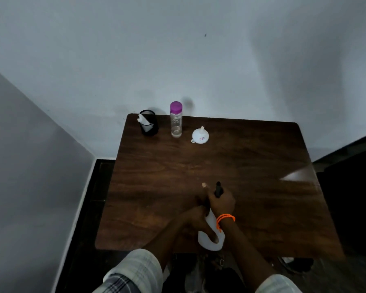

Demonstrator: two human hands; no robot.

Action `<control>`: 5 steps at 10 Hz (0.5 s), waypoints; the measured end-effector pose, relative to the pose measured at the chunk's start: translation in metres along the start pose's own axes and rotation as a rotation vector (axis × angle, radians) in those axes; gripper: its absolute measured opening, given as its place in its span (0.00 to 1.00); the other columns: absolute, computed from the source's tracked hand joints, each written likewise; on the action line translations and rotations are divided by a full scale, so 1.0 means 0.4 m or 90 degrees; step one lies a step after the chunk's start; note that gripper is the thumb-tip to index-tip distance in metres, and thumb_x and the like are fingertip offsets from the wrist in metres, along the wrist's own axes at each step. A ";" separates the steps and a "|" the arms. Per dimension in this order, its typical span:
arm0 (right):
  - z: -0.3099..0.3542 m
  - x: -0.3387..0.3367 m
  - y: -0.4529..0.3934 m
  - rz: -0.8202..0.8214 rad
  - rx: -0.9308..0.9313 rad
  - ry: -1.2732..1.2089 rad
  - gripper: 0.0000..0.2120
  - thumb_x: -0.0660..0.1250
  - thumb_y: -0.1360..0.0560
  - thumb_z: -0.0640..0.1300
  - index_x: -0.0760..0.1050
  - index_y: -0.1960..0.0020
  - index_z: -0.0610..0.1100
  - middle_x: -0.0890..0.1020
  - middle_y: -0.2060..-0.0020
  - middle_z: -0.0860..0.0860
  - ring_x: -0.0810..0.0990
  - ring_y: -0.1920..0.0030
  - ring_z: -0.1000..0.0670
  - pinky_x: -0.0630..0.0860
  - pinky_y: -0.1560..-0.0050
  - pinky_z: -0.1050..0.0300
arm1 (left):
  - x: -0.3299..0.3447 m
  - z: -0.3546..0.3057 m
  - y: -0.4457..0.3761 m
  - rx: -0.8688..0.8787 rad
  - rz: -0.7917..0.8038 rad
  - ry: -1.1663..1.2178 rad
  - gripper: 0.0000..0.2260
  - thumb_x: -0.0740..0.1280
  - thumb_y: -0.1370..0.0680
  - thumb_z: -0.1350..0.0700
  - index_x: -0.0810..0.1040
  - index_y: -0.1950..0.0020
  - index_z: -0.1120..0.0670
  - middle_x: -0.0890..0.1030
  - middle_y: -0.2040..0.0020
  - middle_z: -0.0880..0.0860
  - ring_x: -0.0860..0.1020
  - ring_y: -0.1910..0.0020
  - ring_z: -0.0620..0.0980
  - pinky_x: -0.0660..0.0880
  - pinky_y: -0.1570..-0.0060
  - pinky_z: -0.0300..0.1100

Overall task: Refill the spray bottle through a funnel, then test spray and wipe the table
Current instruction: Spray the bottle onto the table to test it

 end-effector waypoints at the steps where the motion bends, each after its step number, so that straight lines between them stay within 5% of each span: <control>1: -0.024 -0.042 -0.014 -0.042 0.022 0.007 0.25 0.74 0.31 0.66 0.76 0.64 0.43 0.79 0.69 0.51 0.77 0.67 0.53 0.66 0.69 0.62 | -0.007 -0.035 -0.016 -0.016 0.016 -0.035 0.44 0.79 0.35 0.40 0.69 0.26 0.60 0.72 0.28 0.60 0.70 0.29 0.56 0.66 0.28 0.55; 3: -0.053 -0.132 -0.016 -0.120 0.015 -0.053 0.23 0.75 0.32 0.64 0.77 0.62 0.44 0.80 0.67 0.51 0.80 0.63 0.51 0.72 0.63 0.59 | -0.007 -0.043 -0.039 -0.064 -0.021 -0.010 0.35 0.79 0.30 0.56 0.69 0.26 0.53 0.75 0.30 0.56 0.75 0.32 0.55 0.73 0.34 0.47; 5: -0.107 -0.228 -0.039 -0.220 0.016 -0.083 0.32 0.70 0.38 0.75 0.78 0.58 0.45 0.82 0.62 0.49 0.82 0.59 0.48 0.81 0.54 0.50 | 0.006 -0.183 -0.050 -0.043 0.033 -0.121 0.37 0.78 0.29 0.58 0.65 0.23 0.58 0.70 0.26 0.58 0.70 0.27 0.56 0.67 0.28 0.50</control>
Point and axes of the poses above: each hand's wrist, its own y-axis away from the middle knuckle, its own x-axis out of the palm, z = x × y, the point moved 10 cm from there along -y, towards the middle knuckle
